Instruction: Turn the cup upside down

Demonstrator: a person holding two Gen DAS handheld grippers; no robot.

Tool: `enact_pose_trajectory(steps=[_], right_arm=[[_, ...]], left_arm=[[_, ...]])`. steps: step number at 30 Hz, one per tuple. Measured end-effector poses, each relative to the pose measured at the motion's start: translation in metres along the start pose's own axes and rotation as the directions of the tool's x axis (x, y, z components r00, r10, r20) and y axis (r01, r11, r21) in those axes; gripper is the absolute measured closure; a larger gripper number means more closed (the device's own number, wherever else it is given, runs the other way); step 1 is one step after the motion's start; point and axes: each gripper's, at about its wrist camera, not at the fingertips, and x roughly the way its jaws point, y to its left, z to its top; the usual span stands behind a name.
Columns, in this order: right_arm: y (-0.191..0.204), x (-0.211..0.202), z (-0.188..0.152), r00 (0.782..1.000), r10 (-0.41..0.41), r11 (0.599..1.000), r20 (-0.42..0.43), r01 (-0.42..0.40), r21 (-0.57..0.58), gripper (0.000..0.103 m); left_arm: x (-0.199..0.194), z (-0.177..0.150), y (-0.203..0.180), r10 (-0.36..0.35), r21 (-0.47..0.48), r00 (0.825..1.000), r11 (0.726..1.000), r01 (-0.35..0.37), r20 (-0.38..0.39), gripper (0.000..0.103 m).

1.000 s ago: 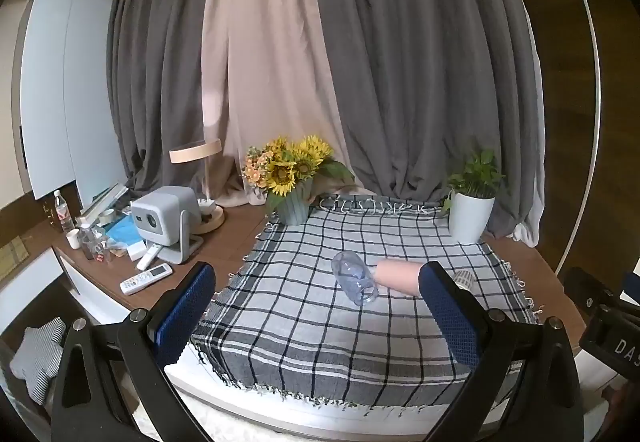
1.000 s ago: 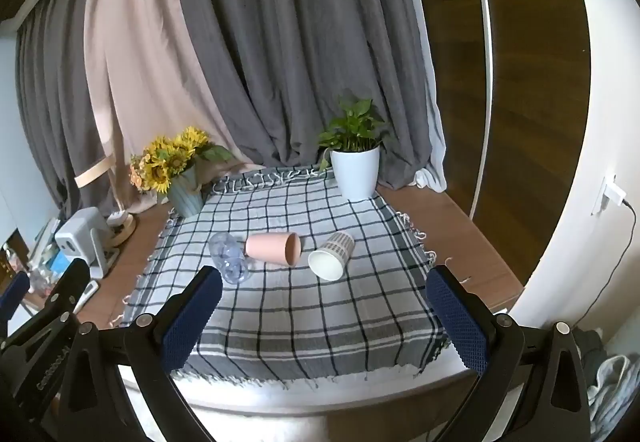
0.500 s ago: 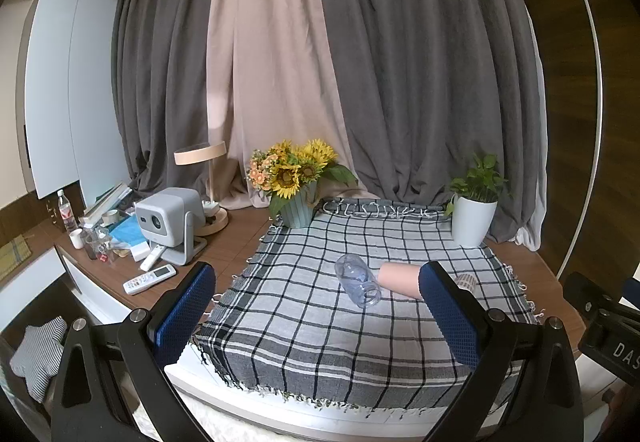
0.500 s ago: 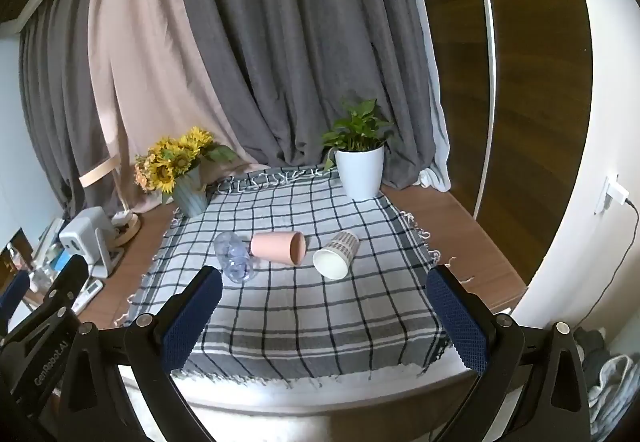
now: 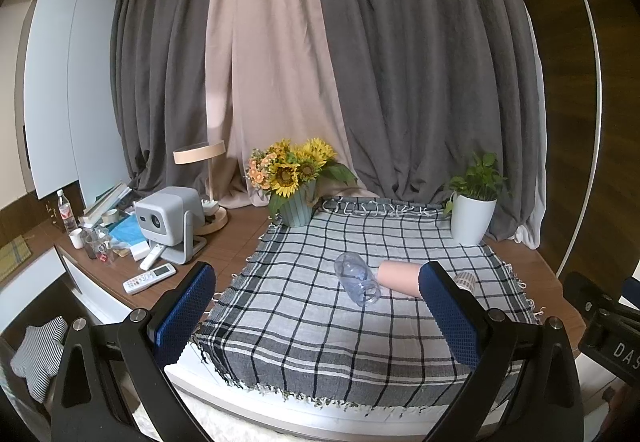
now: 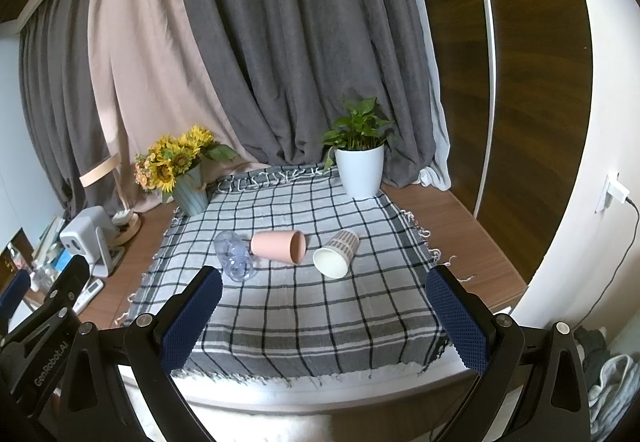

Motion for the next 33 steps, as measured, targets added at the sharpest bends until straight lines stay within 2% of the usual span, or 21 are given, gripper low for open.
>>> enact_pose_trajectory(steps=[33], right_arm=[[-0.0018,-0.0023,-0.0041,1.000,0.007,1.000,0.003,-0.007,0.003,0.000]], left_arm=[[-0.0011,-0.0020,0.0003,0.002,0.001,1.000,1.000,-0.002,-0.001,0.000]])
